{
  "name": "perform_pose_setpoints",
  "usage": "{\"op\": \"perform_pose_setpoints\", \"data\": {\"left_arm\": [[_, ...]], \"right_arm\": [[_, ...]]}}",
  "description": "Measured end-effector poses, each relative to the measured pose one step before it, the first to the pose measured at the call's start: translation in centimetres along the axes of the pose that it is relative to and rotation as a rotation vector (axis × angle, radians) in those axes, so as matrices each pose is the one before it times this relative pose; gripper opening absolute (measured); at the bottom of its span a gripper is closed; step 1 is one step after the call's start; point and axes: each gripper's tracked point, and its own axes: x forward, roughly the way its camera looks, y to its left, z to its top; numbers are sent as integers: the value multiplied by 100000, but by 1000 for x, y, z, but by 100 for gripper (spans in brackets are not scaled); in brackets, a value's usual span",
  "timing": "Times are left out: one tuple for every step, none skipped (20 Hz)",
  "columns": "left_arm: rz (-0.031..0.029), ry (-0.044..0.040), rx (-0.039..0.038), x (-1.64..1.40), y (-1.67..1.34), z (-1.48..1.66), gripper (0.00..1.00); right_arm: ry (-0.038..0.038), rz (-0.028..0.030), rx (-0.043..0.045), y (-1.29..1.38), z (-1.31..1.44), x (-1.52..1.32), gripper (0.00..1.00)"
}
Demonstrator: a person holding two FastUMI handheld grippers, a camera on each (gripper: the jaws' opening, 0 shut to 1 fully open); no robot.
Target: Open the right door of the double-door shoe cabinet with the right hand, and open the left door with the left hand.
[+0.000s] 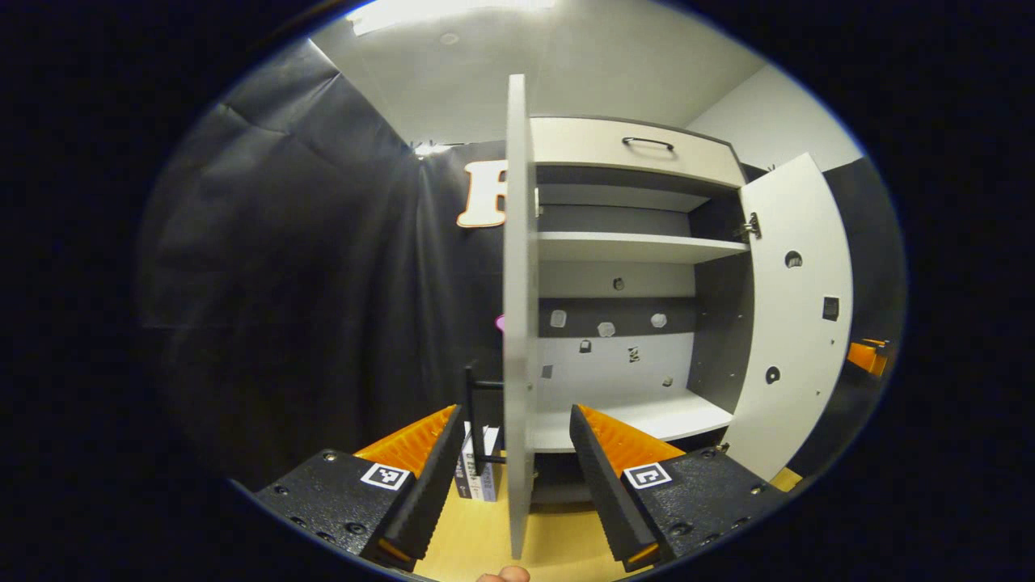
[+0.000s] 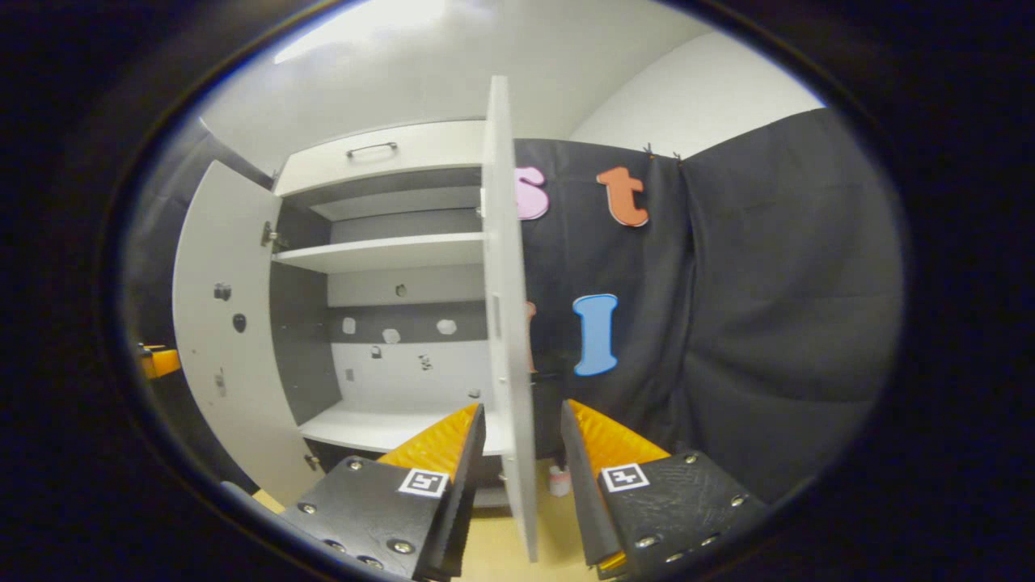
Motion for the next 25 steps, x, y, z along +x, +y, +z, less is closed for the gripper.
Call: {"op": "perform_pose_setpoints", "data": {"left_arm": [[-2263,-1490,1889,183,-1085,434,81],[-1713,-1520,1140,322,-1023,455,81],[-2359,-2101,-320,448,-1305,483,81],[-3237,-1005,-1387,510,-1535,230,82],[-2766,-449,-1340,525,-1368,-108,81],[-1881,139,-797,485,-971,39,89],[-1003,-308,-492,487,-699,-37,95],[-1028,-575,-567,314,-723,422,100],[-1387,-67,-668,233,-871,69,100],[-799,-364,-563,161,-723,210,98],[-1254,-701,-397,176,-746,164,98],[-1574,-728,-485,135,-768,132,98],[-1202,-136,-265,89,-692,51,98],[-1016,93,-233,57,-571,-33,98],[-614,-57,168,-35,-436,17,100],[-191,-151,368,28,-204,78,98],[354,-186,224,44,-149,33,100],[-149,-294,-259,-48,-165,34,94],[35,-336,-760,12,-40,41,95],[-126,-110,-935,83,-87,-24,94],[-231,-13,-301,77,-90,-2,94],[-6,17,195,117,-62,-63,95],[204,89,480,110,-14,-65,95],[-90,143,453,101,-89,-35,95],[-273,47,337,103,-149,-8,95]], "right_arm": [[-203,3064,411,1870,135,26,54],[-79,2509,-221,1783,67,162,54],[-108,1016,-1585,1215,-3,299,54],[-702,1337,-2230,736,812,61,54],[-1229,2450,-1650,1586,269,120,54],[-990,2420,-477,1540,251,204,54],[-13,2259,98,1543,-11,382,60],[427,2397,-179,1529,23,105,48],[375,2548,-592,1296,-64,124,56],[-27,2430,-614,1129,88,-10,70],[-123,1346,-353,859,82,43,81],[-216,757,-138,626,-28,-10,87],[-179,181,-125,446,6,-49,90],[-43,-46,-68,253,42,206,94],[-60,-349,129,118,-11,7,94],[-9,-1190,205,-101,-98,-9,91],[-222,-1360,-4,-175,14,69,94],[-266,-827,-22,-168,107,35,96],[-219,-205,262,-15,81,3,94],[-167,-112,447,-72,40,87,94],[-118,-270,253,-154,80,64,94],[-69,-484,-66,-276,-63,85,94],[-199,-534,-165,-223,50,64,94],[-150,-238,-199,-131,-16,91,94],[107,-143,-71,-118,-6,24,94]]}}
